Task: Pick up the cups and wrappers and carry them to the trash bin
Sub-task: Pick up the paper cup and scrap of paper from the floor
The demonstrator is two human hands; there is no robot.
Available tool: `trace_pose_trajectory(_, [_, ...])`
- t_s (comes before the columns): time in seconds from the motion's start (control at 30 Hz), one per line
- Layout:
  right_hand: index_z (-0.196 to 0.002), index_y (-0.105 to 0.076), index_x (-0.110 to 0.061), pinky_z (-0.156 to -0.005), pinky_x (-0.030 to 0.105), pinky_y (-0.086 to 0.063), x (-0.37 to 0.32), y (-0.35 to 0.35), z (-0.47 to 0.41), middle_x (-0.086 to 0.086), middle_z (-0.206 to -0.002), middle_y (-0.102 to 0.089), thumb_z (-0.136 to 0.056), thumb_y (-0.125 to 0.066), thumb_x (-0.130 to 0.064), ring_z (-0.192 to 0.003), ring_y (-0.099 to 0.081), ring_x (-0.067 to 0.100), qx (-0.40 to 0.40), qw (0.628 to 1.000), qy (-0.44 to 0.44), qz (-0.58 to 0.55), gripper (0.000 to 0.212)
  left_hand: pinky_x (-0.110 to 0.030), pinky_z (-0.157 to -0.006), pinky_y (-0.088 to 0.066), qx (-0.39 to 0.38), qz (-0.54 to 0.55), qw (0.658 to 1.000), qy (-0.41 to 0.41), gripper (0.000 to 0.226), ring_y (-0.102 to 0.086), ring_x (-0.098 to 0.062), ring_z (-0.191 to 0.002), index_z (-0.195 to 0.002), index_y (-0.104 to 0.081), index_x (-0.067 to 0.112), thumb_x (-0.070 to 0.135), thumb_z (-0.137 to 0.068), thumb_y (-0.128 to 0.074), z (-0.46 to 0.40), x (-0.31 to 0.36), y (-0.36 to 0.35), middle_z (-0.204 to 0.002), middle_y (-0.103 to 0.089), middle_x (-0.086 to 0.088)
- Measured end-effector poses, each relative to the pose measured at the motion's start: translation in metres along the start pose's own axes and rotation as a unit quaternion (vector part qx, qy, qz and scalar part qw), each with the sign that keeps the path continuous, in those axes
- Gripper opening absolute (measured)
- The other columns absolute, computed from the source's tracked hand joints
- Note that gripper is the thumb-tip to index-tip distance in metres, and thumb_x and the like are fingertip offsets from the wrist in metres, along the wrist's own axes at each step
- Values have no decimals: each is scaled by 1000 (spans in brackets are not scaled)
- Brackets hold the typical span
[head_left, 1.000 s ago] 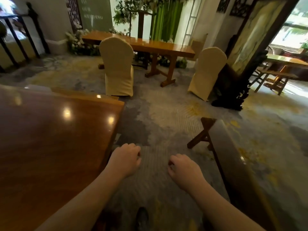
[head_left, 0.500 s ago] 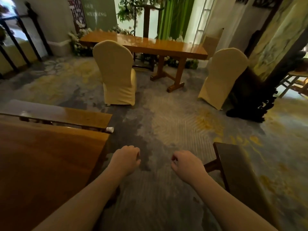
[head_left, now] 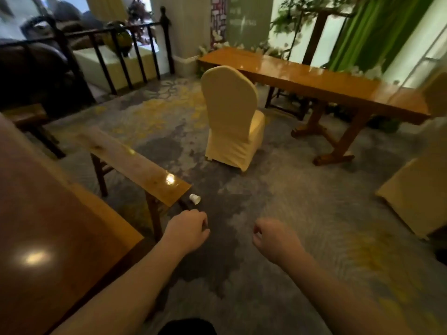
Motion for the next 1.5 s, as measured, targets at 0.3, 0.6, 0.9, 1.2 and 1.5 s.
trace_pose_trajectory(0.3, [-90, -60, -26, -66, 33, -46, 45, 1, -178, -3, -91, -60, -88, -54, -40, -89, -59, 20, -80, 992, 95, 32, 15, -28, -74, -52, 22, 34, 993, 110, 17, -56, -7, -82, -102, -59, 34, 42, -89, -65, -123, -8, 2, -94, -56, 11])
trace_pose_trajectory(0.6, [-87, -58, -29, -62, 32, -45, 56, 0, -371, -6, -86, -55, -90, -54, -38, -82, -56, 16, -120, 982, 131, 63, 10, -32, -73, -56, -18, 43, 991, 122, 22, -58, -12, -84, -107, -60, 29, 44, -91, -61, -315, -66, 8, -100, -60, 4])
trace_pose_trajectory(0.9, [-91, -63, -24, -68, 36, -53, 60, -14, -523, -3, -91, -61, -90, -56, -33, -84, -58, 17, -174, 969, 165, 56, 11, -37, -78, -56, -60, 66, 980, 180, 18, -58, -16, -90, -102, -60, 28, 42, -90, -61, -433, -111, 8, -104, -60, 2])
trace_pose_trajectory(1.2, [-89, -60, -18, -66, 34, -47, 82, -78, -715, 4, -93, -61, -92, -57, -32, -89, -60, 26, -272, 919, 274, 76, 15, -37, -75, -55, -96, 141, 913, 370, 25, -61, -18, -89, -105, -61, 27, 44, -87, -64, -541, -152, -46, -102, -64, 2])
trace_pose_trajectory(1.5, [-93, -63, -18, -68, 39, -51, 102, -189, -870, 7, -96, -63, -91, -55, -32, -87, -61, 29, -388, 856, 313, 138, 16, -31, -73, -45, -86, 391, 692, 601, 39, -57, -17, -90, -101, -54, 29, 52, -76, -74, -652, -178, -156, -108, -64, 0])
Point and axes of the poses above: each hand's wrist, its own z-axis away from the middle knuckle, its own y-axis out of the back of the hand, x = y × z, the point moved 2 cm from there along -z, towards the middle knuckle
